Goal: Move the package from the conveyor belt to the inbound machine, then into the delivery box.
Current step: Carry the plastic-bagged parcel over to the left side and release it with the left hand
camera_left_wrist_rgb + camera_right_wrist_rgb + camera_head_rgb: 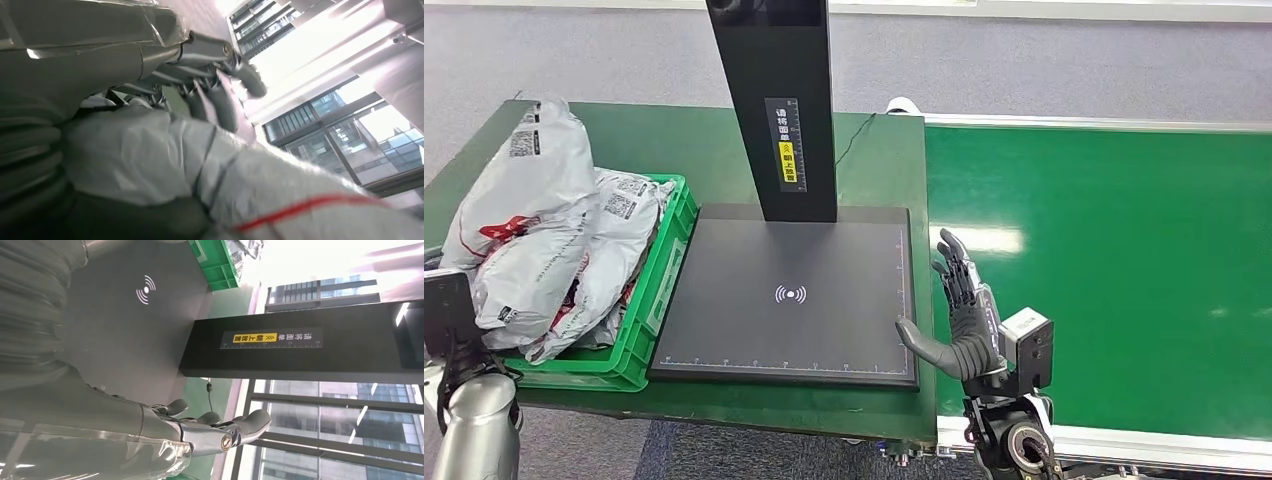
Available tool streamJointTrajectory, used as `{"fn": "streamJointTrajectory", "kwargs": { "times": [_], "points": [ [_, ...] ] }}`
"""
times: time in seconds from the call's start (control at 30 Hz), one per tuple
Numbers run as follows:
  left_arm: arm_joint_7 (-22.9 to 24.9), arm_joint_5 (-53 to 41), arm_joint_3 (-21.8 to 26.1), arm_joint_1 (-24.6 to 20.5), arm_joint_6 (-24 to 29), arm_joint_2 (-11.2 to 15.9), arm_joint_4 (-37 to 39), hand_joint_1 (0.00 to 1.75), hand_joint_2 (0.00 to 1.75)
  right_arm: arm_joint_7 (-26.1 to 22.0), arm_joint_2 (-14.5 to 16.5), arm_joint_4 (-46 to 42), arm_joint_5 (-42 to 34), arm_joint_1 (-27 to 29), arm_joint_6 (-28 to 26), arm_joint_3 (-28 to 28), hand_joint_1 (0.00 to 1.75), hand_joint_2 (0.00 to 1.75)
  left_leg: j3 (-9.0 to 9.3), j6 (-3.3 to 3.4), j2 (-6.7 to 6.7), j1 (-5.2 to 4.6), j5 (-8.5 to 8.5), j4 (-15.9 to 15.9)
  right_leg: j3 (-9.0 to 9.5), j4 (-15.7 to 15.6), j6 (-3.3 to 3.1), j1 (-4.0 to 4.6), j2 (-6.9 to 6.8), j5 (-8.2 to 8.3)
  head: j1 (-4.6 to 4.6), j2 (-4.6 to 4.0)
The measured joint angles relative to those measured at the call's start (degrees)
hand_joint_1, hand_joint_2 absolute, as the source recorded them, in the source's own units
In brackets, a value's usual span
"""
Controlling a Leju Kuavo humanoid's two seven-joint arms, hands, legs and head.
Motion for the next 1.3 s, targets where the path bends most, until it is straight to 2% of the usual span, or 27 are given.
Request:
{"fn": "streamJointTrajectory", "kwargs": {
  "times": [0.17,0.37,0.73,1.3],
  "points": [
    [-0.8,-0.2,-0.7,1.1,-0.4,-0.8,-2.5,0.0,1.75,0.1,0.0,0.1,0.0,-0.1,0.0,0.0,0.0,1.75,-0.01,0.0,0.0,0.0,0.0,0.0,-0.01,0.0,0.0,-0.01,0.0,0.0,0.01,0.0],
    [-2.1,-0.2,-2.8,3.6,-0.6,-2.4,-10.1,0.0,1.75,0.1,0.0,0.1,-0.2,0.0,0.0,0.0,0.0,1.75,-0.04,0.0,0.0,-0.01,-0.01,0.0,-0.03,0.0,0.01,-0.02,0.0,-0.01,0.01,0.0],
    [-7.1,3.9,-4.2,7.2,3.6,-3.7,-20.5,0.0,1.75,0.1,0.0,0.1,-0.2,0.4,-0.2,0.0,0.0,1.75,-0.04,-0.01,0.01,0.0,-0.02,0.0,-0.04,0.0,0.0,0.0,0.01,-0.01,0.01,0.0],
    [-7.5,4.6,-4.7,8.5,4.2,-3.9,-23.8,0.0,1.75,0.1,0.1,0.1,-0.2,0.4,-0.2,0.0,0.0,1.75,-0.04,-0.01,0.0,0.0,-0.02,0.0,-0.04,0.0,0.0,0.0,0.01,-0.01,0.01,0.0]
  ]
}}
